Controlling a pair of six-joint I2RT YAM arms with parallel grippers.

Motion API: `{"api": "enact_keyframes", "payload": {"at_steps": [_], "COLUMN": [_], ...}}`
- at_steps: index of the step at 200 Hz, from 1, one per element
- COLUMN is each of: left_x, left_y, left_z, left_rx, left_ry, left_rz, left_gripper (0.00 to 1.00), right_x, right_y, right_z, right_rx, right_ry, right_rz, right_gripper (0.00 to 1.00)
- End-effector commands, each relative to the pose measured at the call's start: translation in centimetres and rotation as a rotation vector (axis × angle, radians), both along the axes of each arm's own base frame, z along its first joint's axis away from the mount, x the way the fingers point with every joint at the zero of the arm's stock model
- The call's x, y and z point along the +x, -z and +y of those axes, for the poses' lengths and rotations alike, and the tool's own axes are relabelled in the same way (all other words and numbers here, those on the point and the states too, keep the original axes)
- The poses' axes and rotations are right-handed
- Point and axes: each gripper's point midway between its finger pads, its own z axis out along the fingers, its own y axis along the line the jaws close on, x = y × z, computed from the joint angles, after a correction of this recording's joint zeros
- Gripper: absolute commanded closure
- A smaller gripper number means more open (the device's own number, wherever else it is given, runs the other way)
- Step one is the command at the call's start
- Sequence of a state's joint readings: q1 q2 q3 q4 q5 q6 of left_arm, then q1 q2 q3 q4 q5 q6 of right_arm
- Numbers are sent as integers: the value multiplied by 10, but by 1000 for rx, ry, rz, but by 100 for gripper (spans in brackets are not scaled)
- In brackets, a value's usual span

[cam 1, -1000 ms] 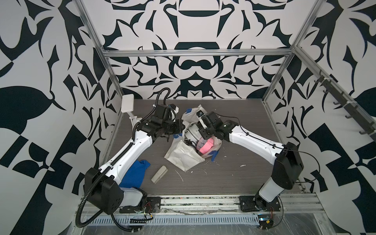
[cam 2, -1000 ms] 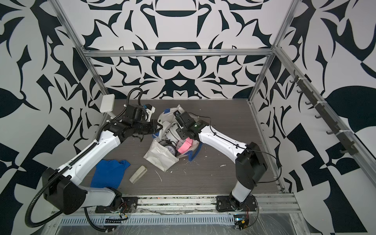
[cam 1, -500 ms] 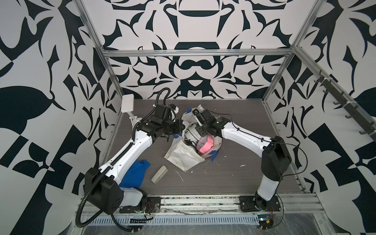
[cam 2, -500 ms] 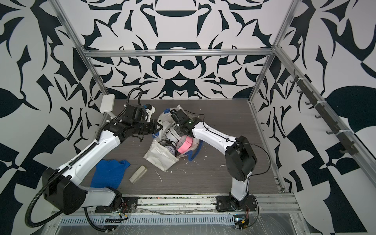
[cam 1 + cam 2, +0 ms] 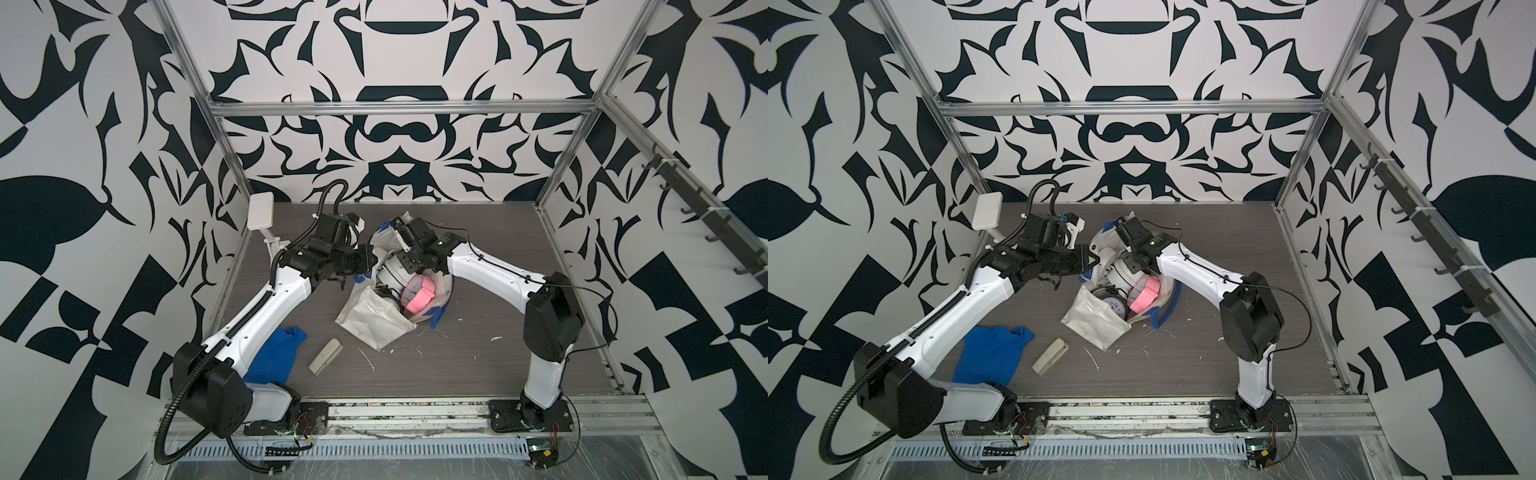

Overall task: Take the alarm clock out of the canvas bag
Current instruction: Pick up the alarm from the canvas bag.

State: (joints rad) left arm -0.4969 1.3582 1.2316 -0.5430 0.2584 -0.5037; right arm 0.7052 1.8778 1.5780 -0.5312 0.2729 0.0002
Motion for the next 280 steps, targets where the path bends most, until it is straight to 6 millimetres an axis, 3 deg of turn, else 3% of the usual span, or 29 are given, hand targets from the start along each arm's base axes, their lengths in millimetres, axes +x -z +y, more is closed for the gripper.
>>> {"api": "enact_keyframes", "payload": {"at_steps": [1, 48, 121, 218, 280], "left_x": [-11, -13, -13, -12, -9], "left_y": [-7, -5, -4, -1, 2], "left_z": [0, 2, 6, 7, 9], "left_rx": [-7, 0, 9, 14, 25], "left_ry": [24, 22, 10, -3, -19], "left_rz": [7, 7, 0, 1, 9], "left_gripper": [100, 100, 100, 100, 100], "right_x": [5, 0, -17, -45, -69], "right_y": [1, -21, -67, -132, -175], "right_z": [-9, -13, -23, -32, -22], "right_rx": [-19, -4, 53, 226, 391], "right_ry": [32, 28, 26, 29, -27], "right_rz": [19, -6, -42, -105, -82], "right_gripper": [54, 63, 69, 70, 70]}}
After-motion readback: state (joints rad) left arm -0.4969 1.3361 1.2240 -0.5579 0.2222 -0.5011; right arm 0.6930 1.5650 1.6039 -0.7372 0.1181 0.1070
